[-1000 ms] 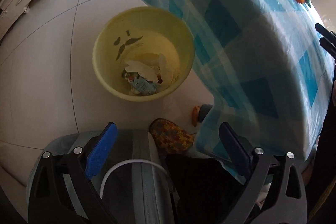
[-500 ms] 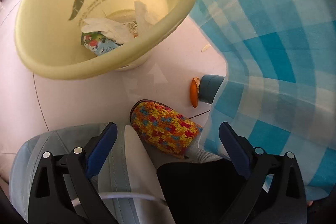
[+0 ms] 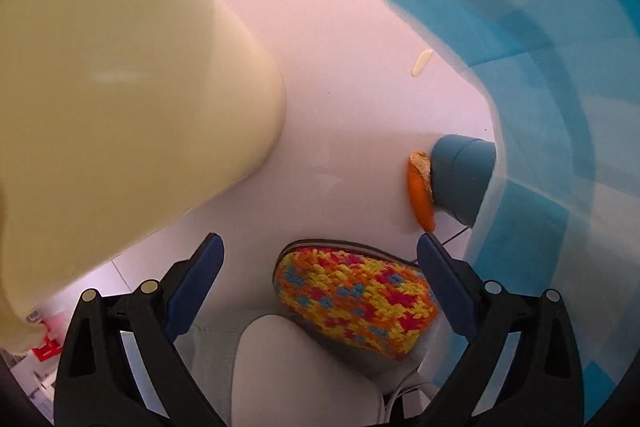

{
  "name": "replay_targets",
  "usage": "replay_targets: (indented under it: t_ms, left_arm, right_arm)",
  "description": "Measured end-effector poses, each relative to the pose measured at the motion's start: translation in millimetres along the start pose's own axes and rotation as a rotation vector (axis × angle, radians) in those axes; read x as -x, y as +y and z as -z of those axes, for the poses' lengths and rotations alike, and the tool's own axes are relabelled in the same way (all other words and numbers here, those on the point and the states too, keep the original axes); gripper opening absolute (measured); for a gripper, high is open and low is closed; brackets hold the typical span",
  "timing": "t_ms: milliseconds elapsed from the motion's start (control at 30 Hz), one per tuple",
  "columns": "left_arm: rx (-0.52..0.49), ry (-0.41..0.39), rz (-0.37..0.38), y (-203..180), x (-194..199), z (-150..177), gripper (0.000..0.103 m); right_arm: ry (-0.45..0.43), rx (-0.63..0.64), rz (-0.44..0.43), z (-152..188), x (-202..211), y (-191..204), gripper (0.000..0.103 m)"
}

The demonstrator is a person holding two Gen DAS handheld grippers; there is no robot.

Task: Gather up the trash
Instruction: 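Lower the left tool to the floor toward the fallen orange peel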

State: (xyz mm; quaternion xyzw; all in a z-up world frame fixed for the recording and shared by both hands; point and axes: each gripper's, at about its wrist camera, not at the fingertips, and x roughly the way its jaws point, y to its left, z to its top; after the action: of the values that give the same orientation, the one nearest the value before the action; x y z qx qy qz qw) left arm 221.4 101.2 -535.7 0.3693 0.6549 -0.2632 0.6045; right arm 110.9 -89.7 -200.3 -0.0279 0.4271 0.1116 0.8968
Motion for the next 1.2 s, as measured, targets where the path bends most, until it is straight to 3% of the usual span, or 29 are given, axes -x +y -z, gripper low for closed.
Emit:
replay_targets:
  t_ms: [100, 267, 533, 800, 900, 1067, 1133, 1200]
  left_arm:
    - [-0.117, -0.013, -0.027, -15, -16, -2, 0.091]
    - [-0.175, 0.014, 0.019, -19, -44, -11, 0.086]
    - [-0.258, 0.050, 0.065, -29, -73, -21, 0.056]
    - [-0.390, -0.009, 0.172, -26, -71, -24, 0.055]
    - [-0.434, -0.042, 0.156, -26, -64, -25, 0.058]
    - [-0.473, -0.016, 0.101, -16, -54, -32, 0.059]
    - [-0.502, 0.000, 0.071, -14, -52, -32, 0.048]
    - [-0.509, 0.031, 0.051, -8, -51, -33, 0.046]
  right_arm:
    - [-0.002, 0.001, -0.003, 0, 0, 0, 0.076]
    - [-0.004, 0.006, -0.010, 0, 0, 1, 0.076]
    - [-0.004, 0.007, -0.012, -1, 0, 1, 0.076]
    - [-0.004, 0.007, -0.012, -1, -1, 1, 0.076]
    - [-0.004, 0.008, -0.011, -1, -1, 1, 0.076]
    - [-0.004, 0.007, -0.011, -1, -1, 1, 0.076]
    - [-0.004, 0.007, -0.011, -1, -1, 1, 0.076]
    - [-0.004, 0.008, -0.011, -1, -1, 1, 0.076]
